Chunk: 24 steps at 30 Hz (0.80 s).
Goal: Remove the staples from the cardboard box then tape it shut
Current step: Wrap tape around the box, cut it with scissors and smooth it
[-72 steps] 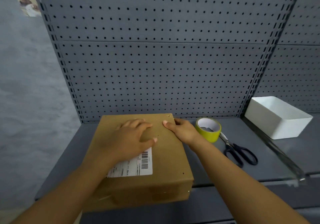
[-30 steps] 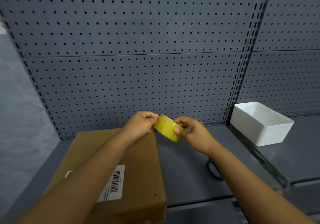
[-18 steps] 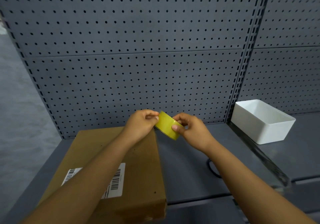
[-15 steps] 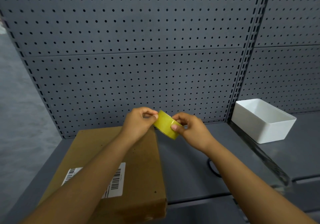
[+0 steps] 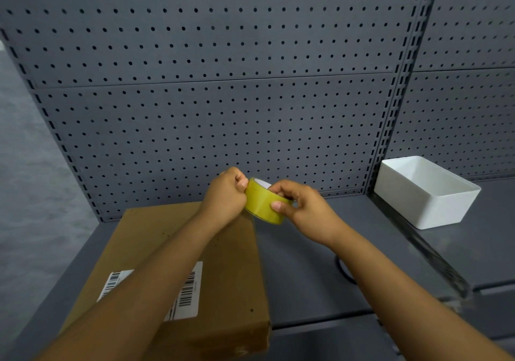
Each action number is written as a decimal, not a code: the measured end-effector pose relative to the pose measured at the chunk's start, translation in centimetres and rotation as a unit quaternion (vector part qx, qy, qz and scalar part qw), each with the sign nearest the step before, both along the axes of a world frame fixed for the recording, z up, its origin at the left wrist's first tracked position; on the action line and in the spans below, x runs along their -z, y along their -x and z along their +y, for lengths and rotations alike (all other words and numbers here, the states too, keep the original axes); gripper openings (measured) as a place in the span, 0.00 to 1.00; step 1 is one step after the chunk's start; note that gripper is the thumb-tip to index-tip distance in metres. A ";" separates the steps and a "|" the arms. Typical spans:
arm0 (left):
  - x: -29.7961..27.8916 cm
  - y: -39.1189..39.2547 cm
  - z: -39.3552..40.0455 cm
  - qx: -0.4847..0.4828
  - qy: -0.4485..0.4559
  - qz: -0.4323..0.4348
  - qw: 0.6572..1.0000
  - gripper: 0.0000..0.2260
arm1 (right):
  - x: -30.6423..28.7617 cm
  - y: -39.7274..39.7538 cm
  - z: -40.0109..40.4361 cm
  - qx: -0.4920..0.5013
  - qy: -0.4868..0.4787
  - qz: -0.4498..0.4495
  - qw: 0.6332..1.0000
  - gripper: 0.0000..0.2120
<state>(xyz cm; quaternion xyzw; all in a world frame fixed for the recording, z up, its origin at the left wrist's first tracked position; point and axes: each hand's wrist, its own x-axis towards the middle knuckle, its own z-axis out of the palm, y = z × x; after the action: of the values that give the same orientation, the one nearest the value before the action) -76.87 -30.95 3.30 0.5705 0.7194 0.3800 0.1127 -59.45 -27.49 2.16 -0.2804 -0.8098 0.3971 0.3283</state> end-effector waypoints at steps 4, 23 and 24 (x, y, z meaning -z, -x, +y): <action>-0.2 -0.6 0.2 0.006 0.027 -0.005 1.000 0.08 | 0.0 0.1 0.0 0.009 0.009 0.001 1.000 0.07; -1.0 1.7 0.6 0.078 0.005 -0.197 0.977 0.05 | -0.8 -0.1 0.8 0.040 -0.028 -0.001 0.999 0.04; -1.0 1.7 0.8 0.071 -0.004 -0.188 0.980 0.05 | -0.9 0.0 0.8 0.038 -0.030 0.000 0.999 0.04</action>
<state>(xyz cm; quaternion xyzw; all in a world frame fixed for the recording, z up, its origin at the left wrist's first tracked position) -78.53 -30.20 4.26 0.5391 0.6414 0.4742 0.2705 -59.43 -26.68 3.06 -0.3012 -0.8099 0.3603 0.3514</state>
